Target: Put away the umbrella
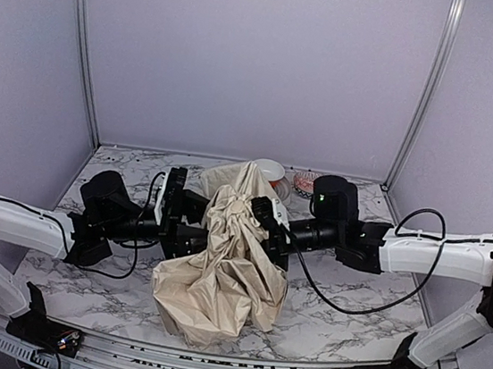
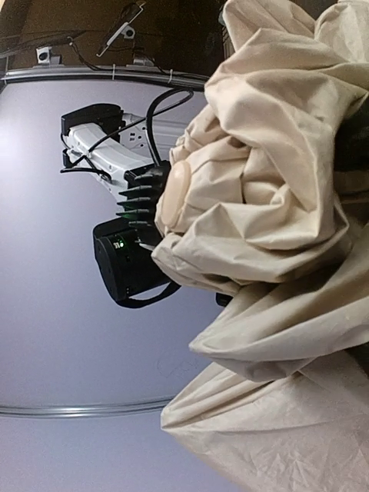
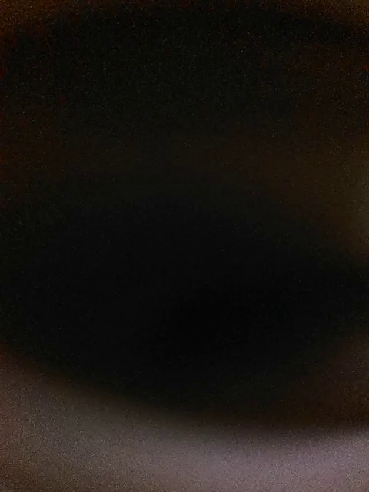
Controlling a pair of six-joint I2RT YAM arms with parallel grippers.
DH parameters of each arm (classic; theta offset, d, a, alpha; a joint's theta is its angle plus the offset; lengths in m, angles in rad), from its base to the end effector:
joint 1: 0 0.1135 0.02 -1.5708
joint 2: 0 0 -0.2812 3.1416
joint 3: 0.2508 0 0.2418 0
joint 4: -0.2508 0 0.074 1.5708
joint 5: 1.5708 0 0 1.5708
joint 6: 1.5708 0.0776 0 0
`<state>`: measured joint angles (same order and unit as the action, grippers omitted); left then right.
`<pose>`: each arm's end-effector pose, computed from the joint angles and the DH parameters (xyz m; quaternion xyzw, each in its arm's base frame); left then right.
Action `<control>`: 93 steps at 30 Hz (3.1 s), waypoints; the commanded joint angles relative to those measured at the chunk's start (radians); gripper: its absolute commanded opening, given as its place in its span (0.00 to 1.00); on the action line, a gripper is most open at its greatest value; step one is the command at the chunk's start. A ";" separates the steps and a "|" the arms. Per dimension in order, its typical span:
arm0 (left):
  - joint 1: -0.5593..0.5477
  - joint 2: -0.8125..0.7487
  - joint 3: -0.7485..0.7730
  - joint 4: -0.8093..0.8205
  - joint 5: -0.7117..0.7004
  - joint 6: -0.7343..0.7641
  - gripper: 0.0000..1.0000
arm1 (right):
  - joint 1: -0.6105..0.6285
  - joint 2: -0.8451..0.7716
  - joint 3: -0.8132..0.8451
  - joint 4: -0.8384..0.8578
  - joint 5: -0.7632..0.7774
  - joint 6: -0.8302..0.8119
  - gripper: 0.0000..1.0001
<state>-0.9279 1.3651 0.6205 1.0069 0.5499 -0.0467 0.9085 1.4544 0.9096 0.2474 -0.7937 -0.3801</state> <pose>0.1539 -0.2731 0.3105 0.4447 0.4379 -0.5036 0.5974 0.1664 0.3034 0.2851 -0.6291 0.4549 0.4432 0.4482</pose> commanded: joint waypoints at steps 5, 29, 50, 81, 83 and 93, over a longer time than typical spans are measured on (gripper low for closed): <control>0.058 -0.179 0.000 -0.196 -0.305 0.106 0.86 | -0.042 -0.124 -0.051 0.054 -0.036 0.013 0.01; 0.046 -0.182 -0.044 -0.297 -0.252 0.192 0.99 | -0.237 -0.225 -0.056 0.109 0.074 0.177 0.00; -0.063 0.194 0.218 0.130 0.054 -0.042 0.90 | -0.023 -0.024 0.059 -0.003 0.008 0.036 0.10; -0.021 -0.145 -0.093 0.056 0.276 0.113 0.00 | -0.305 -0.364 0.038 -0.632 -0.228 -0.408 1.00; -0.022 -0.171 -0.094 0.018 0.308 0.132 0.00 | -0.312 -0.371 0.040 -0.611 -0.206 -0.387 1.00; -0.038 -0.162 -0.060 -0.051 0.360 0.163 0.00 | -0.186 -0.175 0.104 -0.257 -0.363 -0.048 1.00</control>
<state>-0.9524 1.1851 0.5205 0.9512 0.8566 0.1017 0.6277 1.1843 0.9264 -0.1001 -1.0985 -0.5171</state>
